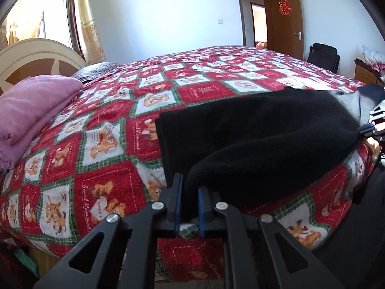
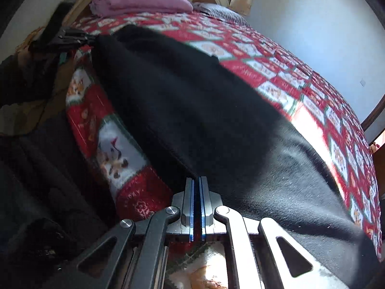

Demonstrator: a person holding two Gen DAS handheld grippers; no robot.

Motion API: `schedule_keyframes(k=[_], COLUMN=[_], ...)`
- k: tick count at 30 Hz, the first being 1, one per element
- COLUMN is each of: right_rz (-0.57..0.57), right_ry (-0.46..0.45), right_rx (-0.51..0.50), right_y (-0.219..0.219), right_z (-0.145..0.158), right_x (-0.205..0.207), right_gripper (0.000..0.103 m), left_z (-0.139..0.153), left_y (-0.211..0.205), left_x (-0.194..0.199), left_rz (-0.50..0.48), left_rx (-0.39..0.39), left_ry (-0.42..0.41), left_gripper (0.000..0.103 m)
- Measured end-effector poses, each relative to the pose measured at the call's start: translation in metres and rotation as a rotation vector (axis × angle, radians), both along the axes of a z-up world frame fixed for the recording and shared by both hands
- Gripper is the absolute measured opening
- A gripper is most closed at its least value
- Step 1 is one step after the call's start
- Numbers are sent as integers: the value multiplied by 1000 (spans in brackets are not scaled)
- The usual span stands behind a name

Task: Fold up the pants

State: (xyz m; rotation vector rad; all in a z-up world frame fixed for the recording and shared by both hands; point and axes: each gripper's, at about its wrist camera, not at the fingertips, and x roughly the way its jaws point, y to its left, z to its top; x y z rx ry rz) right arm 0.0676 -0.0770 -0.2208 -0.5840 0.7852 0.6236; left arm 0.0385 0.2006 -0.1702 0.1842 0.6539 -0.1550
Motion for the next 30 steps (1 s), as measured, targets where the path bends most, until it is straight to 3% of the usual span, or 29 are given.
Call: schedule_keyframes(k=[3, 6, 8, 13, 18, 22, 24, 27, 30], right_rz=[8, 18, 34, 21, -1, -4, -9, 4, -51], right_ry=[24, 44, 37, 64, 83, 113, 129, 120, 106], right_rx=[8, 3, -14, 47, 125, 96, 71, 80, 112], right_y=[-2, -5, -8, -21, -17, 1, 4, 1, -23], right_z=[3, 4, 6, 18, 24, 10, 0, 7, 20], right_x=[0, 1, -2, -1, 9, 14, 13, 7, 7], right_gripper=[5, 6, 7, 8, 8, 13, 23, 27, 27], left_z=[-2, -3, -4, 1, 27, 36, 28, 6, 1], left_y=[4, 10, 17, 45, 44, 18, -2, -25, -43], left_x=[-3, -6, -10, -19, -18, -11, -2, 12, 15], left_rz=[-9, 7, 34, 122, 177, 93, 52, 15, -18], left_rx=[-1, -14, 17, -8, -72, -133, -132, -117, -113], left_ry=[6, 3, -6, -19, -105, -117, -83, 5, 29], left_gripper=[20, 36, 50, 52, 57, 68, 69, 69, 69])
